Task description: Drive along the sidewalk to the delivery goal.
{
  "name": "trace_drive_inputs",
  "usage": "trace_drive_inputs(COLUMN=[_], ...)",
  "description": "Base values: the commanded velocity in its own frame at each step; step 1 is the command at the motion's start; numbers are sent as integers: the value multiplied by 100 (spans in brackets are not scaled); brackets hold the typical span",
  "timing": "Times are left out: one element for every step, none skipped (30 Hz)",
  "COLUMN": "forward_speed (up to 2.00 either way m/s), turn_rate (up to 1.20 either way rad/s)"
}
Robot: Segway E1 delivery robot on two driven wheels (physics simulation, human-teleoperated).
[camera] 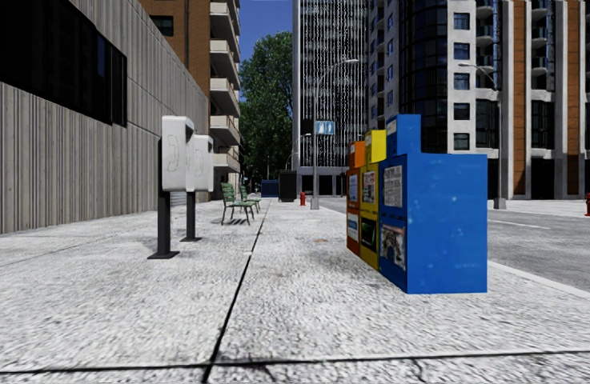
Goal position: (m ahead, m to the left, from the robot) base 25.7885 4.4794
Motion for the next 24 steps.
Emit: trace_drive_inputs(forward_speed=[200, 200, 200, 200, 200, 200, 200, 200, 200, 200, 200, 200, 200, 200, 200, 200, 200, 200, 200, 200, 200, 200, 200, 200], turn_rate=[6, 8, 8, 9, 11, 16, 19, 19, 25, 27, 27, 27, 27, 27, 27, 27, 27, 27, 27, 27, 27, 27, 27, 27])
